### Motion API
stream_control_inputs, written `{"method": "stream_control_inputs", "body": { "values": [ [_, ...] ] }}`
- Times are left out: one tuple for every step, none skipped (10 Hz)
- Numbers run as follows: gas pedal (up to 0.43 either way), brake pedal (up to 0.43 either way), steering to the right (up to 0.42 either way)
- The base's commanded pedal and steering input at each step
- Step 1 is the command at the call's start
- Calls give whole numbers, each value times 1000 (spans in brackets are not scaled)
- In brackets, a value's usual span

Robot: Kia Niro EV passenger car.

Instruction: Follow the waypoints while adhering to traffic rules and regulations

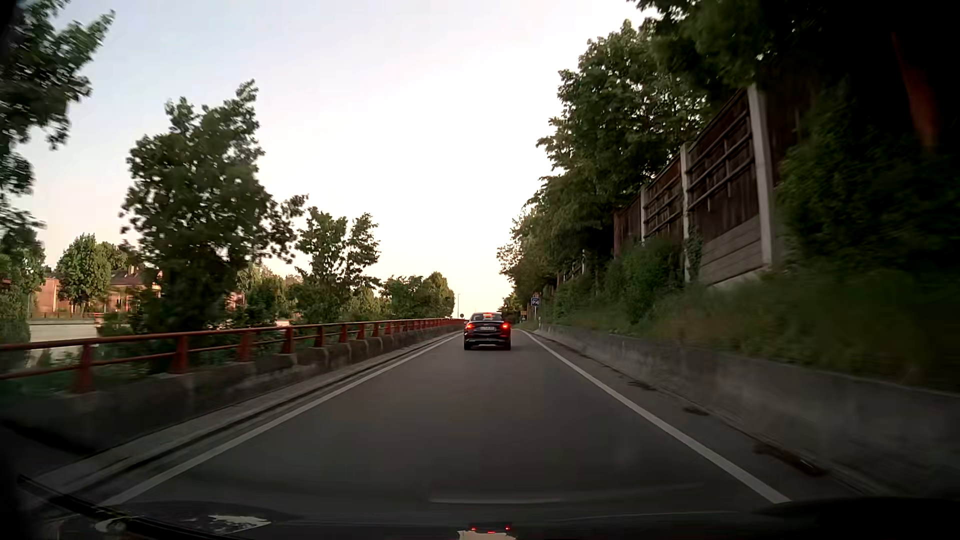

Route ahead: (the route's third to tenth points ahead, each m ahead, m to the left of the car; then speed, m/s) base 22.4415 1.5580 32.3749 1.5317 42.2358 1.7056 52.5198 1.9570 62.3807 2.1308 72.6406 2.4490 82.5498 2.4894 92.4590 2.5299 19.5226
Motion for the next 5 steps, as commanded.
{"method": "stream_control_inputs", "body": {
  "values": [
    [67,18,-6],
    [67,18,-5],
    [67,18,-5],
    [67,18,-4],
    [67,18,-4]
  ]
}}
